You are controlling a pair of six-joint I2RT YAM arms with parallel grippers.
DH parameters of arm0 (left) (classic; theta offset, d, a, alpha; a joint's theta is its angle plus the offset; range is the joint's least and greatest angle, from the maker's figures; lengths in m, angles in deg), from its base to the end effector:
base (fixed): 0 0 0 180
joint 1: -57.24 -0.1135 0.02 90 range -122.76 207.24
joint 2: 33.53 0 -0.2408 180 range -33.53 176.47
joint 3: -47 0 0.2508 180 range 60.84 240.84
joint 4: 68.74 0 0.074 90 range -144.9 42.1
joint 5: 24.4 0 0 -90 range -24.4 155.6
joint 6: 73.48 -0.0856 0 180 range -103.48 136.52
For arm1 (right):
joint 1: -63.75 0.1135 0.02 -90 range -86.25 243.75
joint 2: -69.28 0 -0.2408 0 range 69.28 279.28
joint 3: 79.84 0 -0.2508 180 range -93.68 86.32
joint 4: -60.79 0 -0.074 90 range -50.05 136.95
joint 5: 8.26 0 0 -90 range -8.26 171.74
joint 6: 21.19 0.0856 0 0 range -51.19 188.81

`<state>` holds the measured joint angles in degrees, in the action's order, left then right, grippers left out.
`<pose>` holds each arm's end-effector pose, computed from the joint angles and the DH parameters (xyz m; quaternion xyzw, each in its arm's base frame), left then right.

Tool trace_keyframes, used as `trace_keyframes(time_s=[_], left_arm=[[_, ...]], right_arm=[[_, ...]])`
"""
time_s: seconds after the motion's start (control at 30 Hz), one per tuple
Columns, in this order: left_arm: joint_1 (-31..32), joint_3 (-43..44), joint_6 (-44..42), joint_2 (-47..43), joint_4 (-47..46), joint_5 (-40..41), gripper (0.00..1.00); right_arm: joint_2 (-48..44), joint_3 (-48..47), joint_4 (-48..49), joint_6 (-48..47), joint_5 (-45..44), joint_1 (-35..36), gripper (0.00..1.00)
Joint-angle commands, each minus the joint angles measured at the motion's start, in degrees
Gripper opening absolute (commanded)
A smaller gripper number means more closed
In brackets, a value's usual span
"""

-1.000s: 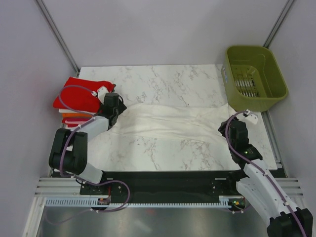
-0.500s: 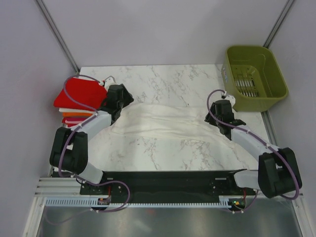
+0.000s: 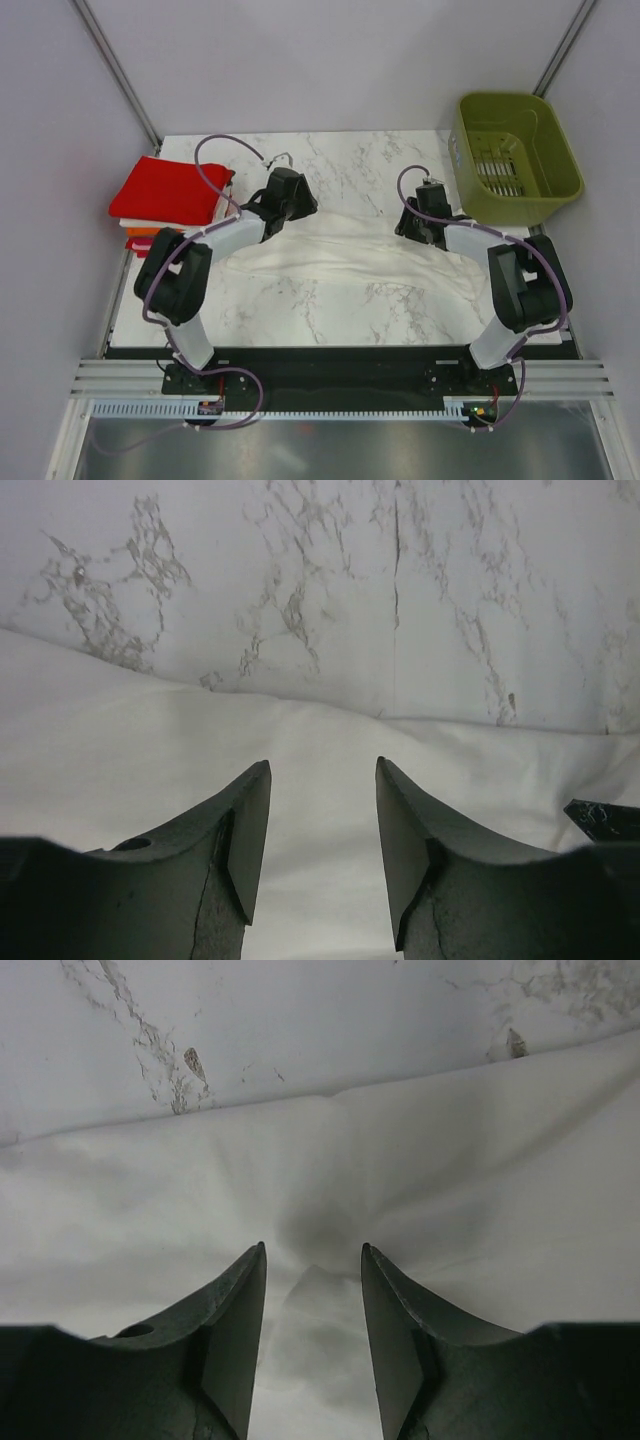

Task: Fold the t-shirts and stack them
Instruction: Fold the tshirt

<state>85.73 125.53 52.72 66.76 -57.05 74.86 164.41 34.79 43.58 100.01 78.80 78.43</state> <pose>0.3829 -0.1921 0.1701 -0.0972 0.8733 -0.1926 0.4369 0.3572 0.0890 0.1123 0.1429 0.9190 0.1209 0.3469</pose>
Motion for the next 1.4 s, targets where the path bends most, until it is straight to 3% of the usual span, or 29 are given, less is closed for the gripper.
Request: trace_keyframes(time_s=[0.0,0.1,0.23,0.37,0.53,0.63,0.7,0.8,0.87,1.03,1.13,1.37], left_arm=[[-0.01,2.72,2.38,4.81,1.80,-4.33,0.53],[0.07,3.43,2.29,6.49,1.89,-3.99,0.53],[-0.01,5.10,1.68,8.78,4.44,-3.28,0.53],[-0.01,5.89,1.41,10.62,4.70,-3.02,0.53],[0.07,7.03,0.98,10.72,5.14,-2.93,0.52],[0.86,7.73,-0.25,9.31,5.05,-2.31,0.52],[2.09,8.26,-1.57,7.83,5.06,-1.61,0.52],[4.63,9.23,-3.51,6.15,4.88,-1.96,0.53],[5.96,10.02,-4.39,5.27,4.35,-3.36,0.53],[10.09,10.29,-4.48,5.26,2.42,-5.48,0.53],[10.71,11.51,-4.22,7.10,0.92,-7.49,0.54],[10.62,18.01,-3.51,15.54,3.30,-11.80,0.54]], right_arm=[[1.64,-2.18,0.83,-1.06,4.59,0.18,0.50],[-0.03,0.54,1.09,-0.18,8.90,0.18,0.49],[-5.29,6.95,2.67,4.29,23.46,0.09,0.46],[-16.89,13.55,-1.17,5.10,24.30,0.18,0.45],[-26.20,14.79,-7.77,4.75,25.09,0.09,0.46],[-28.68,12.51,-10.41,3.26,18.87,-0.44,0.48],[-28.34,9.70,-12.70,1.51,9.59,-1.05,0.48],[-25.62,6.36,-13.06,0.62,-3.24,-1.67,0.47],[-21.41,3.82,-12.19,0.53,-6.98,-1.84,0.46],[-7.98,-1.82,-11.13,0.96,-6.29,-3.51,0.42],[-5.14,-1.74,-11.13,1.49,-6.11,-3.52,0.35],[-14.69,10.98,-18.48,2.89,-5.59,-3.60,0.27]])
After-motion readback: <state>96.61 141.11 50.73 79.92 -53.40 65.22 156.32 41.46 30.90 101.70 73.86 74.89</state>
